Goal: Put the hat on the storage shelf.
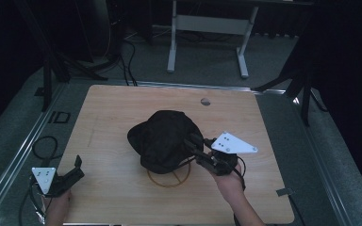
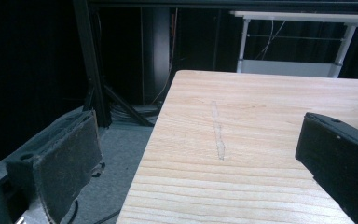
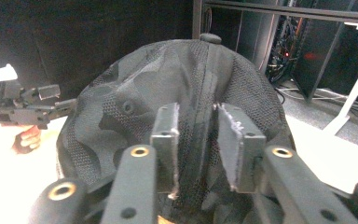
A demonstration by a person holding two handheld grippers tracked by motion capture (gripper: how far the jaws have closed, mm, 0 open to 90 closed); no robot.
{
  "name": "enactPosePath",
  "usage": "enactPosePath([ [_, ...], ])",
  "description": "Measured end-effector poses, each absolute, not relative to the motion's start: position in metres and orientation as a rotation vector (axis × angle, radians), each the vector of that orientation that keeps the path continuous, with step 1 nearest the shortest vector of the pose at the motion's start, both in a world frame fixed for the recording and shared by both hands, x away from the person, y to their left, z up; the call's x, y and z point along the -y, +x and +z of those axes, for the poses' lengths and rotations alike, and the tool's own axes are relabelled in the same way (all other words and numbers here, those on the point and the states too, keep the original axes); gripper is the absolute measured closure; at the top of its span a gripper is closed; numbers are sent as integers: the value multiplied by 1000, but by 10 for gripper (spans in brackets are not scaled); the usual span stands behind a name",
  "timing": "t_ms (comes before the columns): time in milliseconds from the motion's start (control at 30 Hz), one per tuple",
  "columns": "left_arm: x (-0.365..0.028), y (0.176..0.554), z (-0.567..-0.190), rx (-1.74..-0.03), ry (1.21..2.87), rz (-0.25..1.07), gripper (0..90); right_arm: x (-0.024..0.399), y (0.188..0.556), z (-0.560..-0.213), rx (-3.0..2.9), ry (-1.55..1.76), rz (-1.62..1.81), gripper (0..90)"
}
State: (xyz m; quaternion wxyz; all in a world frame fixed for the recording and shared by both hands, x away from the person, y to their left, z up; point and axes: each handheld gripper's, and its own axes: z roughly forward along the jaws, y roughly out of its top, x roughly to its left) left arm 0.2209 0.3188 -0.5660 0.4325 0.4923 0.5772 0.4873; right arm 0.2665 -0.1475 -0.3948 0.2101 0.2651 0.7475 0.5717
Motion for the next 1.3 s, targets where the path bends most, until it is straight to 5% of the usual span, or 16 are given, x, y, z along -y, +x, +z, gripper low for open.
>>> enactPosePath([
  [433, -319, 221, -566, -1439, 1229, 1212, 5, 153, 275, -383, -2086, 727, 1558, 433],
  [933, -319, 221, -566, -1439, 1229, 1215, 5, 203, 284, -382, -1999, 829, 1496, 382],
  [1300, -319, 221, -566, -1440, 1228, 1216, 5, 243, 296, -401, -1952, 930, 1449, 134],
])
